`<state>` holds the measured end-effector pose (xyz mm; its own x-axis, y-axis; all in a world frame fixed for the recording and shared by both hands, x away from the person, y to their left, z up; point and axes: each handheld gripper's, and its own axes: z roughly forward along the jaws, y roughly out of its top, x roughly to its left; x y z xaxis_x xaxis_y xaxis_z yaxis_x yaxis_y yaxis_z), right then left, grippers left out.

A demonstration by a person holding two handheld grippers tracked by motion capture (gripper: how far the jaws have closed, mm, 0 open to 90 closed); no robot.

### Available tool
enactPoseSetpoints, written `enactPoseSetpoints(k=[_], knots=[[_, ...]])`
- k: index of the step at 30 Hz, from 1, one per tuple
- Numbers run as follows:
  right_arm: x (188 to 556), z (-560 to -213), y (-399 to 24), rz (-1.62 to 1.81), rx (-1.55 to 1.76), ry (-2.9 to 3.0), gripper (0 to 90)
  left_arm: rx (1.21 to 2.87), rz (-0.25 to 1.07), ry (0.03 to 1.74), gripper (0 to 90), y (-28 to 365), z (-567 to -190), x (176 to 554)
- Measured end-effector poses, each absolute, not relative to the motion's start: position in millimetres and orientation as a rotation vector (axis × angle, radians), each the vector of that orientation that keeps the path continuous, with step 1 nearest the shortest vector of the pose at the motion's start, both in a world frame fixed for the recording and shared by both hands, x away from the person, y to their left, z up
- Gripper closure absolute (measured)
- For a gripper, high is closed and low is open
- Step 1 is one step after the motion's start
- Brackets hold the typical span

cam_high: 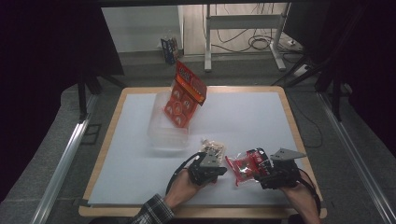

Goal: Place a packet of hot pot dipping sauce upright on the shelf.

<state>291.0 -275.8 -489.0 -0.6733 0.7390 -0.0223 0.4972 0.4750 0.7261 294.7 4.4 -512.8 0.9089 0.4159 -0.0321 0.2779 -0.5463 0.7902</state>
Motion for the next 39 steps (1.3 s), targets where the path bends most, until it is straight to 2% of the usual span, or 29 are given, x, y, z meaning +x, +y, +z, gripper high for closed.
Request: enactPoseSetpoints(k=[8, 14, 21, 39], knots=[[287.2, -490.5, -284.5, 1.005, 1.076, 2.389, 1.3, 2.145, 0.210, 0.484, 90.0, -27.3, -511.3, 303.7], [285.5, -490.4, -291.7, 1.016, 1.096, 2.379, 1.3, 2.199, 0.225, 0.469, 90.0, -41.0, -517.4, 309.0], [283.8, -491.2, -297.4, 1.013, 1.113, 2.380, 1.0, 2.294, 0.309, 0.441, 90.0, -41.1, -526.3, 306.4], [285.4, -486.3, -288.7, 1.110, 1.188, 2.400, 0.0, 2.335, 0.262, 0.483, 90.0, -31.0, -530.5, 305.4]])
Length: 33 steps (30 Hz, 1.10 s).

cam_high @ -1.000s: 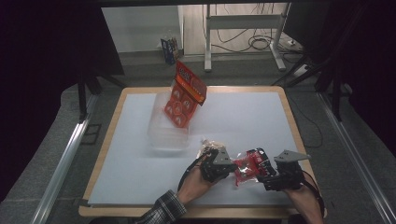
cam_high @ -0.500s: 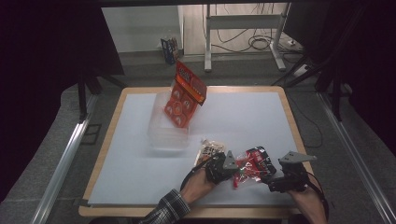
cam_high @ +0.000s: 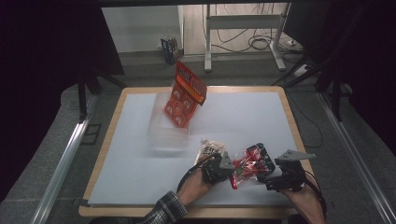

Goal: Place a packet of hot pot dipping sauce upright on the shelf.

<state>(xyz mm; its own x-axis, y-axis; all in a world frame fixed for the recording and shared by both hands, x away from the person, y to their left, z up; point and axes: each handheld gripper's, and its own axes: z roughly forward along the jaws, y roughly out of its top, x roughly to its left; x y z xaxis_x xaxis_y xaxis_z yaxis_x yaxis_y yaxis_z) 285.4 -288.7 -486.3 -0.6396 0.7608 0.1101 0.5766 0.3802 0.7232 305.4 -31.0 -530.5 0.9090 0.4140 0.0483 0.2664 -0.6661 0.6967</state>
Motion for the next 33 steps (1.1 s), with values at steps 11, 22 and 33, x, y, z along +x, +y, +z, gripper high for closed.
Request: enactPoseSetpoints(k=[11, 22, 33], knots=[[305.5, -498.5, -282.5, 1.116, 1.299, 2.493, 6.3, 2.313, 0.241, 0.492, 90.0, -28.9, -532.4, 306.3], [319.3, -506.2, -276.8, 1.288, 1.339, 2.556, 20.4, 2.315, 0.239, 0.491, 90.0, -29.0, -532.3, 306.4], [319.5, -498.1, -253.5, 1.260, 1.266, 2.570, 54.8, 2.296, 0.232, 0.505, 90.0, -27.8, -533.4, 306.2]])
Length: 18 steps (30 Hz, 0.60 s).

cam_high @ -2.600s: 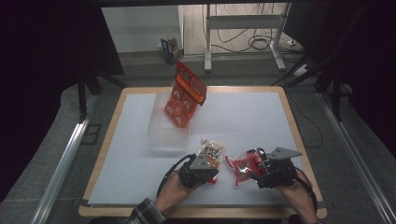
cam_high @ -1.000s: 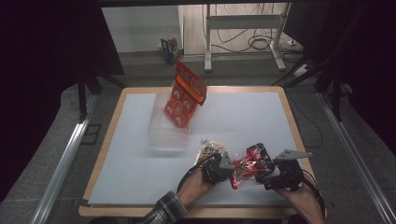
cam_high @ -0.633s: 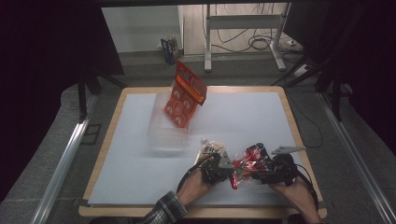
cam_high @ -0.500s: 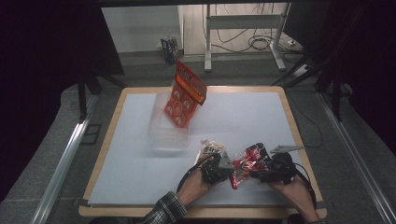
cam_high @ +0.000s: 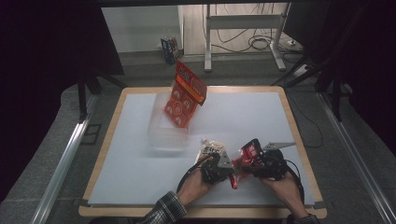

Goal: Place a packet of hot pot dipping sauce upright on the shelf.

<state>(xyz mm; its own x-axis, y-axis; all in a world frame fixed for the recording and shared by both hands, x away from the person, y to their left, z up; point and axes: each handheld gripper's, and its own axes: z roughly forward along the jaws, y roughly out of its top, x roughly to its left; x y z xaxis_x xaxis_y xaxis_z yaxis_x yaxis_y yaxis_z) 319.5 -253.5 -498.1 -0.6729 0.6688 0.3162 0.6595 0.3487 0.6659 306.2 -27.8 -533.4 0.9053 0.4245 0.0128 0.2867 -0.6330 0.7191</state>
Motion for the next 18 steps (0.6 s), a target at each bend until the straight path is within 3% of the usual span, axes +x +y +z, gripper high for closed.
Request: enactPoseSetpoints(k=[6, 13, 18], knots=[[321.6, -494.9, -252.6, 1.346, 1.365, 2.551, 65.7, 2.325, 0.276, 0.468, 86.6, -29.3, -527.9, 302.8], [317.6, -475.6, -244.1, 1.310, 1.221, 2.530, 68.7, 2.297, 0.338, 0.400, 64.2, -26.9, -519.1, 290.8], [315.9, -465.0, -242.7, 1.314, 1.167, 2.511, 68.6, 2.253, 0.315, 0.414, 48.6, -16.6, -519.1, 285.8]])
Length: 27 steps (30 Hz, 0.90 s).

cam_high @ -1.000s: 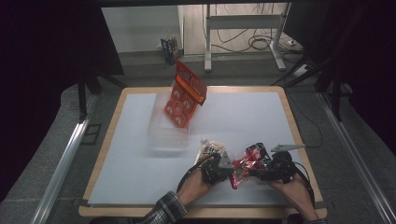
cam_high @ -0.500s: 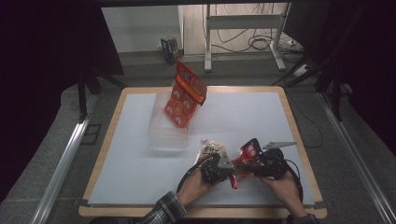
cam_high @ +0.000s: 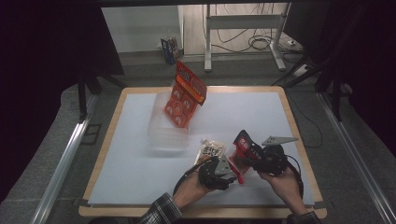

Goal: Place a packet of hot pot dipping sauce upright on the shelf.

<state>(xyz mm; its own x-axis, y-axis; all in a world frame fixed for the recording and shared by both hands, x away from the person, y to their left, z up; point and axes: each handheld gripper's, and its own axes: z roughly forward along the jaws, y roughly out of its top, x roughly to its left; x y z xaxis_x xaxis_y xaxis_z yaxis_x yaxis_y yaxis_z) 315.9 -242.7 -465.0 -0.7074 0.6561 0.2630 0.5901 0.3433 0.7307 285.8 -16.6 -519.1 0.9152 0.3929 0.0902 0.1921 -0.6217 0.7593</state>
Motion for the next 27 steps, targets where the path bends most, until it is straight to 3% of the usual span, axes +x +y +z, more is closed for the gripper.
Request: enactPoseSetpoints(k=[11, 20, 27], knots=[[320.8, -454.1, -243.7, 1.321, 1.142, 2.496, 68.6, 2.212, 0.327, 0.455, 20.7, 3.7, -512.7, 275.9], [323.5, -445.2, -243.8, 1.338, 1.113, 2.496, 68.7, 2.153, 0.294, 0.558, 10.7, 31.8, -509.8, 265.4], [327.6, -438.5, -237.2, 1.339, 1.075, 2.493, 68.6, 2.100, 0.282, 0.615, 8.8, 58.2, -503.9, 256.8]])
